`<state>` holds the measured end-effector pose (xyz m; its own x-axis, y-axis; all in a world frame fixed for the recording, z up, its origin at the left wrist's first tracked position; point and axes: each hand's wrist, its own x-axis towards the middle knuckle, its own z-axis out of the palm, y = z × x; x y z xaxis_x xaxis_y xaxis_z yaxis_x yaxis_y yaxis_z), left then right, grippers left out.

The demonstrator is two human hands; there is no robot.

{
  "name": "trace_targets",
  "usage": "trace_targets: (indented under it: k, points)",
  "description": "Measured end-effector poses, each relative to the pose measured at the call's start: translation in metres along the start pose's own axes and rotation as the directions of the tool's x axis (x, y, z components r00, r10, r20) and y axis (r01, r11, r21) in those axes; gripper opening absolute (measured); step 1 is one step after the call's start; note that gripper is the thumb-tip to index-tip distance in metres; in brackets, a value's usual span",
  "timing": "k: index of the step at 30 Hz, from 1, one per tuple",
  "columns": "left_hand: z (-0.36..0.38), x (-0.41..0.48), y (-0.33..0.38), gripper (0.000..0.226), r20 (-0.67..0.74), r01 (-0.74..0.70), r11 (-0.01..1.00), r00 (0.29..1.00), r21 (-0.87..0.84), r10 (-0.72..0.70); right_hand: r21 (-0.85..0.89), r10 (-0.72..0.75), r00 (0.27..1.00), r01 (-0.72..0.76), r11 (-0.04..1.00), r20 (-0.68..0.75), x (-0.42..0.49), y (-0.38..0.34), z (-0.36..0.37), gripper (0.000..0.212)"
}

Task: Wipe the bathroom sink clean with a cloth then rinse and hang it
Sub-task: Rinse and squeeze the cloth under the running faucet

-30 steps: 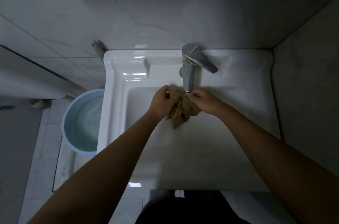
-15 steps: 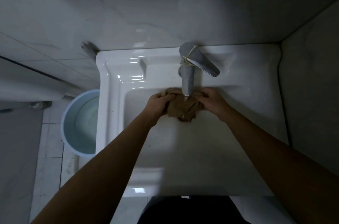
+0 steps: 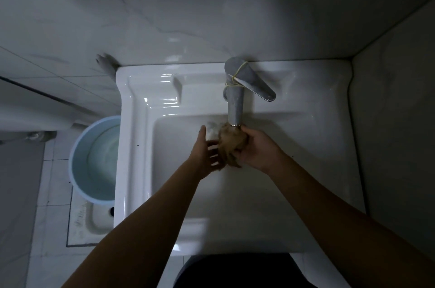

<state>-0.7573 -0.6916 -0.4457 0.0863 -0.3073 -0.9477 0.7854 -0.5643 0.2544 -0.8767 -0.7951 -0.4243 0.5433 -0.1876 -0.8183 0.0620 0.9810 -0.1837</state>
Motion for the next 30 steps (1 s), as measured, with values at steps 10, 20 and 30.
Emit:
trace_targets:
  k: [10, 20, 30]
  points:
    - [0.006, 0.004, 0.007, 0.030, -0.033, -0.266, 0.964, 0.963, 0.025, 0.267, -0.895, -0.583, 0.811, 0.222, 0.386, -0.050, 0.010, -0.009, -0.031, 0.028]
    - [0.013, -0.022, 0.019, 0.047, 0.207, -0.180, 0.982, 0.960, -0.055, 0.188, -0.616, -0.295, 0.950, 0.170, 0.769, -0.106, 0.005, -0.004, -0.011, 0.020]
    - [0.023, -0.019, -0.004, 0.037, 0.037, -0.491, 0.846, 0.868, 0.207, 0.495, -0.144, -0.150, 0.980, 0.131, 0.981, -0.134, -0.002, -0.005, 0.004, 0.033]
